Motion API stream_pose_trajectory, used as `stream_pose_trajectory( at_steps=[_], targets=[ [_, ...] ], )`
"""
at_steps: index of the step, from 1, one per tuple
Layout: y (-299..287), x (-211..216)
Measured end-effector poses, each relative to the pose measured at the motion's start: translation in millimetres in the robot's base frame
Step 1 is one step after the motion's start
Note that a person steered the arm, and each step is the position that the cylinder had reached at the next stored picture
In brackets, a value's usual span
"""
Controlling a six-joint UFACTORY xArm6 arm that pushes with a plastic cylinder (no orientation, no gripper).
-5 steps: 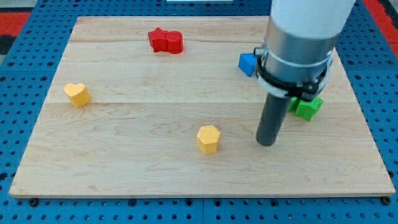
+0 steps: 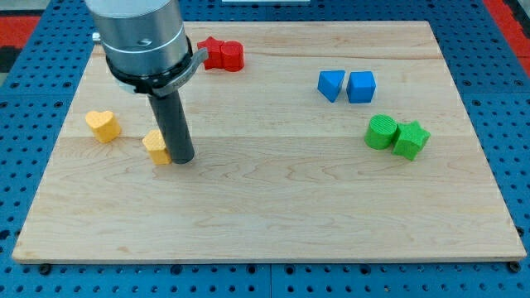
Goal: Push the yellow blocks together
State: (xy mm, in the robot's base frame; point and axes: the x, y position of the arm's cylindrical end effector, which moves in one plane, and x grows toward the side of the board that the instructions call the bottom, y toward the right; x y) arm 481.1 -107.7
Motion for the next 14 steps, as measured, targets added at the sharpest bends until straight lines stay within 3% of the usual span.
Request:
stream_pose_trajectory(
  at_steps=[2,4,5,7,10,11,12,14],
  targets=[
    [-24.8,49.7],
    [-175.0,-1.2],
    [-196.9,-19.0],
    [-178.6,-66.6],
    [-81.1,-28.5],
    [-100.2,-43.9],
    [-82.9,-63.6],
    [-41.8,-28.5]
  ],
)
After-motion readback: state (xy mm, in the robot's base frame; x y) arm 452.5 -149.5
